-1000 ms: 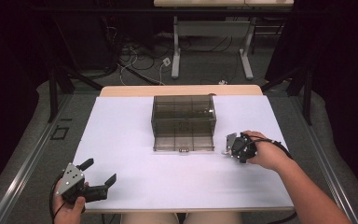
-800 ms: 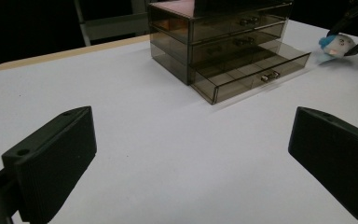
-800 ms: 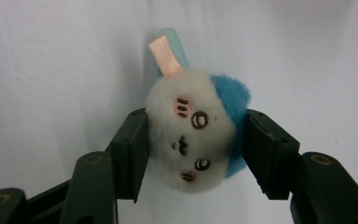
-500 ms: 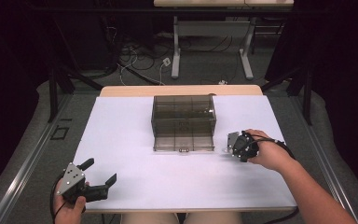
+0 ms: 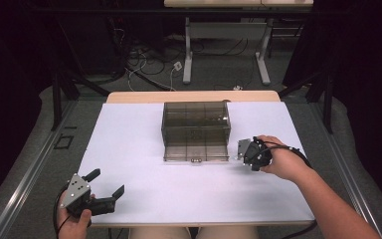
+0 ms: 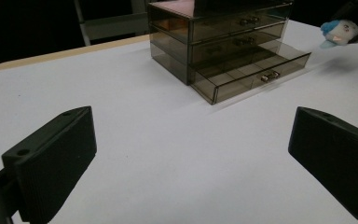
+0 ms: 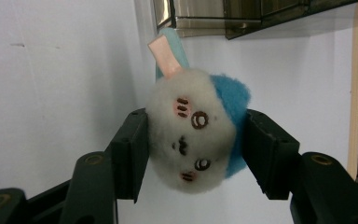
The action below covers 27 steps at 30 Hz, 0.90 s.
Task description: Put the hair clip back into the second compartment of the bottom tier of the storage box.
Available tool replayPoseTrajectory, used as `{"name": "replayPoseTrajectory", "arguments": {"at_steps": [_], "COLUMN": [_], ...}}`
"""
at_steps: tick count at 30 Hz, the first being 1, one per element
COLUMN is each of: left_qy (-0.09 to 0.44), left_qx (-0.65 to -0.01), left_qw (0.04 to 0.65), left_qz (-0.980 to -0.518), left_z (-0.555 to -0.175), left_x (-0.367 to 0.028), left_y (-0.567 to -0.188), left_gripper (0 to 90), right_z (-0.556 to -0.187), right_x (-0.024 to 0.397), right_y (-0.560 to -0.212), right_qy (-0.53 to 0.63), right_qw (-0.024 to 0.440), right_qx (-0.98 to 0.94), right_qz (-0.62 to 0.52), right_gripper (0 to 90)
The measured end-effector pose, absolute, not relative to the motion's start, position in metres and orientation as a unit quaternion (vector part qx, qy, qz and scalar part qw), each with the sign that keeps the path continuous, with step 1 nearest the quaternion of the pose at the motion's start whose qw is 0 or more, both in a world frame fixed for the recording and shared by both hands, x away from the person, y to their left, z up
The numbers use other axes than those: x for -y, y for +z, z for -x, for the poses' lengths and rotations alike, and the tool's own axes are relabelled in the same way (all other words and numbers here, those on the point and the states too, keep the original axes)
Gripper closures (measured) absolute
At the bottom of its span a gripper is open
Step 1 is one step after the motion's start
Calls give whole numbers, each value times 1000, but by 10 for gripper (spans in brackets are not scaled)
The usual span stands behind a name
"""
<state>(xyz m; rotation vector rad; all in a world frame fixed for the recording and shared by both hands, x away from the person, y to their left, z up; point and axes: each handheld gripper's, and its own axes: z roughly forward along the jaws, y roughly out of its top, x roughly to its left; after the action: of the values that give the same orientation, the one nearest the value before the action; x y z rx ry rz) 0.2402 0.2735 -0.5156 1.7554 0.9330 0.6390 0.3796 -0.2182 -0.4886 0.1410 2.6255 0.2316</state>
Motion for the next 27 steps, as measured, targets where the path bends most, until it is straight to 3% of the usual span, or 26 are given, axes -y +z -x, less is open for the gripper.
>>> {"name": "replayPoseTrajectory", "arguments": {"at_steps": [27], "left_qy": [268], "left_qx": [-383], "left_qw": [501], "left_qz": [-728], "left_z": [-240], "left_x": [-273], "left_y": [-516], "left_gripper": [11], "right_z": [-377], "right_x": [175], "right_y": [-474], "right_qy": [117], "right_qw": [260], "right_qx": [-958], "right_qz": [-35], "right_gripper": [444]}}
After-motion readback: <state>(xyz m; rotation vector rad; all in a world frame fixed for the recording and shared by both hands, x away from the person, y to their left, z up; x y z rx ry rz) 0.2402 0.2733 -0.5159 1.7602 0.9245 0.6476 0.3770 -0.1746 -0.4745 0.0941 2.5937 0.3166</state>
